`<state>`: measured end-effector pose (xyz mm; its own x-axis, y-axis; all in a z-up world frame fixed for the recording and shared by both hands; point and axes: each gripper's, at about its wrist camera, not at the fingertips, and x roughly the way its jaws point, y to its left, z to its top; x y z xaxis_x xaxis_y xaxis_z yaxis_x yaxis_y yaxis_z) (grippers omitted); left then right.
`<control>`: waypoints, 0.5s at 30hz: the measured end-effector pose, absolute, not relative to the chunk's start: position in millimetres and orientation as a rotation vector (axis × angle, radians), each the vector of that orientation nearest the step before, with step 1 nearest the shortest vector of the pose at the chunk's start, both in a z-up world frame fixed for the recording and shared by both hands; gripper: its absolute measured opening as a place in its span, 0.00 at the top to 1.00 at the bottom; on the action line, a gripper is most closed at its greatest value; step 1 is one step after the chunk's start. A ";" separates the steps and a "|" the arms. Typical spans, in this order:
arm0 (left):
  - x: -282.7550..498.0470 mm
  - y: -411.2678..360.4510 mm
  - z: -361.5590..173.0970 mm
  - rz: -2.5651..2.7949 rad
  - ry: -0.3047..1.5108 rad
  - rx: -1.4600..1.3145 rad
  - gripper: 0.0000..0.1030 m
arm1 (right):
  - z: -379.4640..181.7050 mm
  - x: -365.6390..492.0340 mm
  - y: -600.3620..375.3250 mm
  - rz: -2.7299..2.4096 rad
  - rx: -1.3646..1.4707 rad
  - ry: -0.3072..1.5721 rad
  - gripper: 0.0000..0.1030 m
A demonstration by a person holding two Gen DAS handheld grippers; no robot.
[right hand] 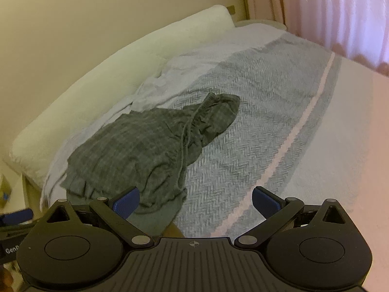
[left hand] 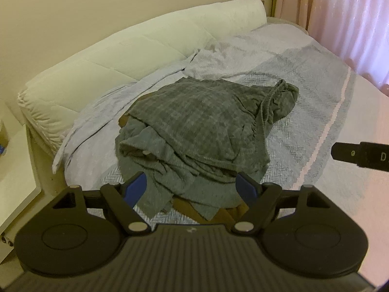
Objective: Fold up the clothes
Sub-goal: 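Reach the right tool to the grey plaid shorts and close on the waistband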
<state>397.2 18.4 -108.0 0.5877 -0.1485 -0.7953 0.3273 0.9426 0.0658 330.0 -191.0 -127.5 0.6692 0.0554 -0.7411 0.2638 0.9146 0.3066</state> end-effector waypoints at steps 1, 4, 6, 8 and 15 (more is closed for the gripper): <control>403.3 17.7 -110.6 -0.282 0.905 0.214 0.25 | -131.5 333.5 -194.6 -0.121 0.443 0.833 0.01; 420.5 14.9 -119.2 -0.292 0.919 0.208 0.25 | -145.4 344.7 -205.8 -0.115 0.539 0.826 0.01; 432.2 13.0 -125.5 -0.298 0.927 0.203 0.26 | -158.0 353.2 -213.8 -0.106 0.617 0.831 0.02; 442.9 11.6 -131.5 -0.301 0.937 0.196 0.27 | -170.8 361.6 -221.8 -0.092 0.699 0.832 0.18; 482.7 8.6 -153.3 -0.294 0.975 0.191 0.31 | -229.4 394.4 -232.7 -0.060 0.922 0.861 0.41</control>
